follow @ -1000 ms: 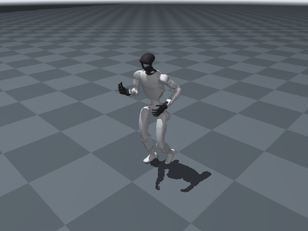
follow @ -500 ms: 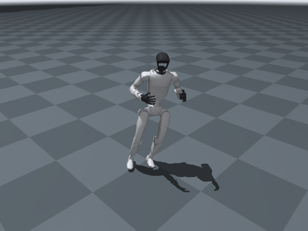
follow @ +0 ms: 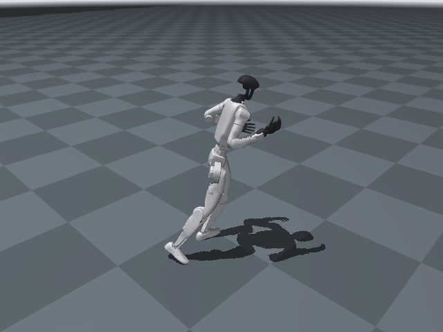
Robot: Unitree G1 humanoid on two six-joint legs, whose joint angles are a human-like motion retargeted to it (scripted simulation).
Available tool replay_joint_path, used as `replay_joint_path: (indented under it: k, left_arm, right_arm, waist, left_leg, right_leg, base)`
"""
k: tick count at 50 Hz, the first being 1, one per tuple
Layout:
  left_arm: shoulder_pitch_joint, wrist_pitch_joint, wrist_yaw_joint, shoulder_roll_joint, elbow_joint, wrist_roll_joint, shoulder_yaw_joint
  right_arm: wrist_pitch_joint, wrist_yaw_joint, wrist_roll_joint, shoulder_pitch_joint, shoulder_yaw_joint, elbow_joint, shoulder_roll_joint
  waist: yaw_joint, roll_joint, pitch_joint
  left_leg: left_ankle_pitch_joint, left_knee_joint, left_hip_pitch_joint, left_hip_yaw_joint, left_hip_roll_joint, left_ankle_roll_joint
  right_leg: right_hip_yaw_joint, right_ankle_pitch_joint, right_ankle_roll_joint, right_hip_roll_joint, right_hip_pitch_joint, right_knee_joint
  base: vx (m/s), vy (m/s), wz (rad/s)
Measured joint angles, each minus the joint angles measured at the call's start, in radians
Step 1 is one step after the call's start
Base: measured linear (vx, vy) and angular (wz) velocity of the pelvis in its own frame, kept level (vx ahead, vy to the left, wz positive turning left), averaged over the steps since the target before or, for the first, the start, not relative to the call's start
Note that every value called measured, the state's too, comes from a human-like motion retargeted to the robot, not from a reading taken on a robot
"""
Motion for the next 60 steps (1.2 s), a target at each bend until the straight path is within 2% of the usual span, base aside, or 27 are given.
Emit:
replay_joint_path:
  k: [3, 5, 7, 9, 10, 13, 16, 20, 22, 25, 27, 30, 33, 35, 36, 38, 40, 43, 45, 47, 49, 51, 53, 54, 55, 57, 60]
  left_arm:
    - [-0.036, -0.029, 0.022, -0.068, -0.057, 0.058, 0.023]
    - [-0.133, -0.044, 0.064, -0.12, -0.066, 0.129, 0.006]
    - [-0.3, -0.042, 0.135, -0.174, -0.024, 0.234, -0.051]
    - [-0.529, -0.023, 0.244, -0.205, 0.066, 0.421, -0.144]
    - [-0.667, 0.007, 0.314, -0.211, 0.12, 0.556, -0.2]
    - [-1.01, 0.006, 0.343, -0.194, 0.124, 0.658, -0.286]
    - [-1.248, 0.021, 0.368, -0.138, 0.072, 0.805, -0.254]
    - [-1.369, 0.076, 0.463, -0.072, 0.052, 0.904, -0.209]
    - [-1.385, -0.026, 0.498, -0.04, 0.048, 0.578, -0.153]
    - [-1.276, -0.035, 0.466, -0.021, 0.058, 0.482, -0.063]
    - [-1.131, -0.025, 0.422, -0.049, 0.067, 0.39, -0.042]
    - [-0.857, -0.014, 0.435, -0.125, 0.156, 0.288, -0.08]
    - [-0.5, -0.02, 0.383, -0.157, 0.174, 0.095, -0.084]
    - [-0.261, 0.011, 0.426, -0.112, 0.128, -0.022, -0.057]
    - [-0.168, 0.005, 0.407, -0.074, 0.099, -0.048, -0.04]
    - [-0.014, -0.01, 0.268, 0.001, 0.037, -0.099, -0.003]
    - [0.076, 0.001, 0.163, 0.054, 0.013, -0.128, 0.035]
    - [0.085, 0.03, 0.068, 0.07, 0.006, -0.058, 0.066]
    - [0.03, 0.052, 0.005, 0.055, 0.006, 0.052, 0.086]
    - [-0.087, 0.072, -0.022, 0.029, 0.039, 0.158, 0.082]
    - [-0.288, 0.067, 0.034, -0.007, 0.131, 0.236, 0.007]
    - [-0.559, 0.035, 0.177, -0.04, 0.234, 0.312, -0.1]
    - [-0.842, 0.008, 0.304, -0.061, 0.273, 0.383, -0.168]
    - [-0.963, 0.001, 0.329, -0.068, 0.262, 0.401, -0.172]
    - [-1.073, -0.004, 0.34, -0.073, 0.243, 0.411, -0.166]
    - [-1.238, -0.007, 0.373, -0.083, 0.206, 0.443, -0.14]
    - [-1.376, -0.023, 0.482, -0.097, 0.15, 0.482, -0.139]
  right_arm:
    - [-0.03, 0.019, -0.019, 0.021, 0.051, -0.057, -0.044]
    - [-0.038, 0.005, -0.026, 0.043, 0.087, -0.026, -0.056]
    - [-0.03, -0.019, -0.065, 0.062, 0.12, 0.082, -0.044]
    - [-0.019, -0.065, -0.163, 0.076, 0.144, 0.235, -0.032]
    - [-0.006, -0.085, -0.242, 0.08, 0.148, 0.314, -0.027]
    - [-0.001, 0.013, -0.378, 0.198, 0.075, 0.309, -0.102]
    - [-0.029, 0.105, -0.35, 0.331, 0.007, 0.184, -0.242]
    - [-0.028, 0.116, -0.367, 0.389, -0.001, 0.155, -0.373]
    - [-0.006, 0.096, -0.465, 0.336, 0.049, 0.225, -0.397]
    - [0.037, 0.051, -0.413, 0.263, 0.12, 0.313, -0.323]
    - [0.073, -0.005, -0.316, 0.141, 0.218, 0.397, -0.265]
    - [0.105, -0.061, -0.218, -0.11, 0.368, 0.533, -0.19]
    - [0.086, -0.101, -0.17, -0.311, 0.379, 0.458, -0.116]
    - [0.086, -0.11, -0.141, -0.414, 0.343, 0.339, -0.062]
    - [0.082, -0.102, -0.143, -0.465, 0.336, 0.294, -0.044]
    - [0.066, -0.079, -0.156, -0.56, 0.344, 0.228, -0.013]
    - [0.056, -0.076, -0.174, -0.629, 0.384, 0.185, 0.016]
    - [0.025, -0.062, -0.201, -0.636, 0.454, 0.12, 0.033]
    - [0.012, 0.001, -0.207, -0.586, 0.451, 0.088, 0.019]
    - [0.014, 0.052, -0.201, -0.492, 0.419, 0.095, 0.001]
    - [0.013, 0.033, -0.228, -0.39, 0.406, 0.168, -0.004]
    - [0.009, -0.019, -0.285, -0.296, 0.399, 0.292, -0.015]
    - [0.009, -0.011, -0.309, -0.188, 0.368, 0.38, -0.056]
    - [0.005, 0.022, -0.273, -0.115, 0.345, 0.382, -0.092]
    - [-0.001, 0.062, -0.22, -0.034, 0.32, 0.368, -0.132]
    - [-0.012, 0.114, -0.085, 0.142, 0.25, 0.301, -0.235]
    - [-0.011, 0.133, -0.006, 0.355, 0.126, 0.252, -0.355]
  waist:
    - [-0.021, 0.002, 0.026]
    - [-0.033, 0.014, 0.067]
    - [-0.051, 0.036, 0.113]
    - [-0.08, 0.054, 0.15]
    - [-0.097, 0.058, 0.166]
    - [-0.22, 0.105, 0.185]
    - [-0.387, 0.196, 0.166]
    - [-0.546, 0.28, 0.132]
    - [-0.58, 0.294, 0.157]
    - [-0.602, 0.244, 0.219]
    - [-0.57, 0.198, 0.261]
    - [-0.462, 0.205, 0.279]
    - [-0.293, 0.181, 0.209]
    - [-0.159, 0.113, 0.128]
    - [-0.095, 0.067, 0.097]
    - [0.02, -0.026, 0.05]
    - [0.121, -0.096, 0.036]
    - [0.219, -0.045, 0.082]
    - [0.216, 0.037, 0.133]
    - [0.161, 0.118, 0.181]
    - [0.088, 0.153, 0.234]
    - [0.024, 0.117, 0.266]
    - [-0.037, 0.062, 0.237]
    - [-0.078, 0.058, 0.208]
    - [-0.124, 0.064, 0.176]
    - [-0.246, 0.134, 0.122]
    - [-0.445, 0.245, 0.093]
  left_leg:
    - [0.093, -0.218, 0.051, 0.077, -0.024, -0.022]
    - [0.057, -0.195, 0.065, 0.1, -0.018, -0.004]
    - [-0.042, -0.115, 0.068, 0.032, -0.006, 0.004]
    - [-0.127, -0.049, 0.066, -0.054, 0.003, 0.005]
    - [-0.145, -0.082, 0.088, -0.092, -0.01, -0.018]
    - [-0.121, -0.167, 0.165, -0.19, -0.006, -0.108]
    - [0.027, -0.334, 0.294, -0.275, 0.038, -0.204]
    - [0.356, -0.504, 0.474, -0.327, 0.101, -0.266]
    - [0.519, -0.549, 0.573, -0.358, 0.109, -0.235]
    - [0.599, -0.436, 0.698, -0.394, 0.088, -0.198]
    - [0.515, -0.158, 0.676, -0.379, 0.075, -0.158]
    - [0.328, 0.383, 0.464, -0.339, 0.123, -0.076]
    - [0.199, 0.666, 0.198, -0.313, 0.117, 0.018]
    - [0.139, 0.67, 0.048, -0.253, 0.09, 0.072]
    - [0.131, 0.595, 0.005, -0.211, 0.076, 0.077]
    - [0.153, 0.361, -0.041, -0.125, 0.031, 0.062]
    - [0.231, 0.01, -0.015, -0.068, -0.022, 0.001]
    - [0.305, -0.446, 0.117, -0.072, -0.017, -0.169]
    - [0.301, -0.539, 0.177, -0.101, 0.02, -0.259]
    - [0.31, -0.478, 0.22, -0.151, 0.065, -0.283]
    - [0.239, -0.335, 0.254, -0.224, 0.078, -0.218]
    - [0.106, -0.178, 0.249, -0.275, 0.034, -0.116]
    - [0.026, -0.1, 0.215, -0.294, -0.02, -0.061]
    - [0.02, -0.105, 0.215, -0.304, -0.029, -0.064]
    - [0.024, -0.123, 0.224, -0.317, -0.03, -0.078]
    - [0.094, -0.194, 0.267, -0.373, -0.004, -0.118]
    - [0.297, -0.321, 0.374, -0.475, 0.041, -0.183]
  right_leg:
    - [0.201, 0.07, 0.019, 0.074, 0.044, -0.007]
    - [0.341, 0.029, 0.021, 0.128, 0.037, 0.085]
    - [0.387, -0.06, 0.005, 0.159, -0.018, 0.282]
    - [0.344, -0.166, -0.042, 0.144, -0.108, 0.51]
    - [0.313, -0.222, -0.069, 0.122, -0.166, 0.621]
    - [0.253, -0.358, -0.093, 0.123, -0.301, 0.765]
    - [0.214, -0.394, -0.057, 0.194, -0.409, 0.664]
    - [0.126, -0.343, -0.053, 0.237, -0.466, 0.265]
    - [0.089, -0.298, -0.039, 0.258, -0.428, 0.008]
    - [0.101, -0.23, -0.016, 0.251, -0.353, -0.129]
    - [0.159, -0.232, -0.047, 0.237, -0.308, -0.033]
    - [0.221, -0.421, -0.117, 0.254, -0.322, 0.225]
    - [0.266, -0.513, -0.098, 0.253, -0.327, 0.296]
    - [0.315, -0.478, -0.062, 0.23, -0.296, 0.231]
    - [0.342, -0.42, -0.042, 0.212, -0.261, 0.171]
    - [0.387, -0.261, 0.004, 0.162, -0.184, 0.047]
    - [0.423, -0.057, 0.046, 0.126, -0.088, -0.069]
    - [0.456, 0.159, 0.077, 0.18, 0.146, -0.205]
    - [0.446, 0.179, 0.038, 0.237, 0.297, -0.207]
    - [0.377, 0.112, -0.02, 0.287, 0.354, -0.05]
    - [0.28, 0.004, -0.058, 0.278, 0.305, 0.254]
    - [0.247, -0.145, -0.08, 0.201, 0.142, 0.623]
    - [0.295, -0.269, -0.09, 0.157, -0.103, 0.897]
    - [0.314, -0.301, -0.089, 0.167, -0.212, 0.951]
    - [0.326, -0.323, -0.086, 0.189, -0.311, 0.974]
    - [0.263, -0.316, -0.078, 0.225, -0.427, 0.845]
    - [0.083, -0.227, -0.062, 0.237, -0.433, 0.397]
  base:
    - [0.57, 0.24, 2.58]
    - [0.54, 0.18, 2.5]
    - [0.56, 0.13, 2.19]
    - [0.58, 0.07, 2.0]
    - [0.61, 0.03, 2.09]
    - [0.76, -0.01, 2.39]
    - [1.0, -0.1, 2.11]
    - [1.16, -0.26, 0.97]
    - [1.22, -0.37, 0.33]
    - [1.24, -0.37, 0.07]
    - [1.23, -0.35, -0.55]
    - [1.17, -0.28, -0.92]
    - [1.19, -0.19, -0.98]
    - [1.28, -0.14, -1.1]
    - [1.34, -0.07, -1.12]
    - [1.37, 0.07, -1.06]
    - [1.41, 0.22, -1.05]
    - [1.44, 0.31, -0.69]
    - [1.4, 0.31, 0.43]
    - [1.33, 0.29, 1.22]
    - [1.25, 0.25, 1.54]
    - [1.18, 0.18, 1.19]
    - [1.17, 0.12, 0.81]
    - [1.22, 0.09, 0.86]
    - [1.27, 0.08, 1.15]
    - [1.32, 0.04, 1.59]
    - [1.4, -0.11, 1.89]
